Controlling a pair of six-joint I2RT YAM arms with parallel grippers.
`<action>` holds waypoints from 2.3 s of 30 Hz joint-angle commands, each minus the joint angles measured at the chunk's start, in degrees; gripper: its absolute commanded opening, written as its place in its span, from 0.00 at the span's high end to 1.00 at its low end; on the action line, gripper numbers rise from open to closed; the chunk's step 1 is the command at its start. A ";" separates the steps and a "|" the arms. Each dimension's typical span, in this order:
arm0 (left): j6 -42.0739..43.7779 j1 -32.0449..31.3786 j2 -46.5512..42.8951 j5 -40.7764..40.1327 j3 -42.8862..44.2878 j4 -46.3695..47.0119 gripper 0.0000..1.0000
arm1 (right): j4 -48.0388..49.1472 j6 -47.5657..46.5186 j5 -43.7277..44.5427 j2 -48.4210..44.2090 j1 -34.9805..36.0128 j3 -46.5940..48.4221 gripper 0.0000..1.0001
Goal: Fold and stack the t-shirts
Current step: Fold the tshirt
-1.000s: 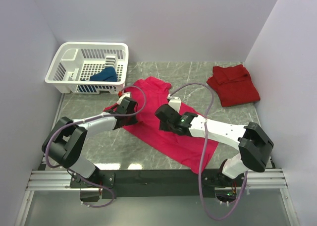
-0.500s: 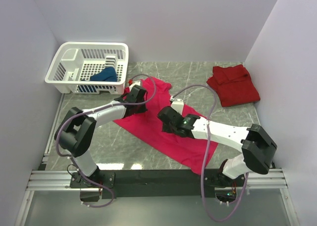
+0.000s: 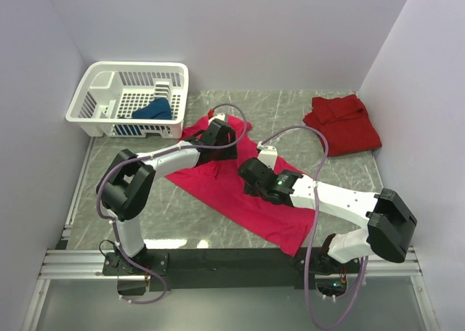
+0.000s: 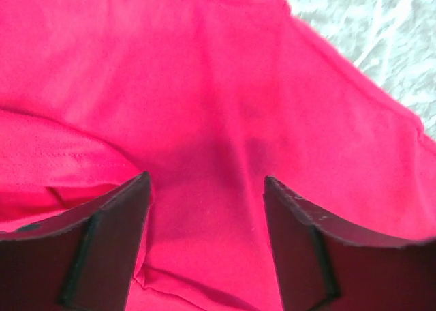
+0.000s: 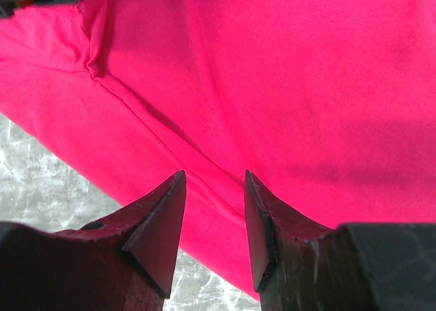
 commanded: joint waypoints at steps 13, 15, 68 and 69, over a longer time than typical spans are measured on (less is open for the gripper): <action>0.57 6.42 -16.55 -8.26 -15.16 2.87 0.10 | 6.51 1.85 -6.76 -0.30 -9.93 -6.94 0.51; 0.13 6.69 -16.64 -7.48 -18.06 3.49 0.10 | 6.96 2.03 -7.12 -0.13 -12.21 -8.08 0.50; -31.42 -16.68 -37.29 -2.72 -50.77 4.81 0.07 | 4.23 -16.25 -13.98 15.44 -43.68 2.81 0.52; -33.08 -17.65 -37.47 -3.16 -50.86 4.11 0.07 | 4.23 -16.86 -14.06 15.35 -44.12 2.64 0.52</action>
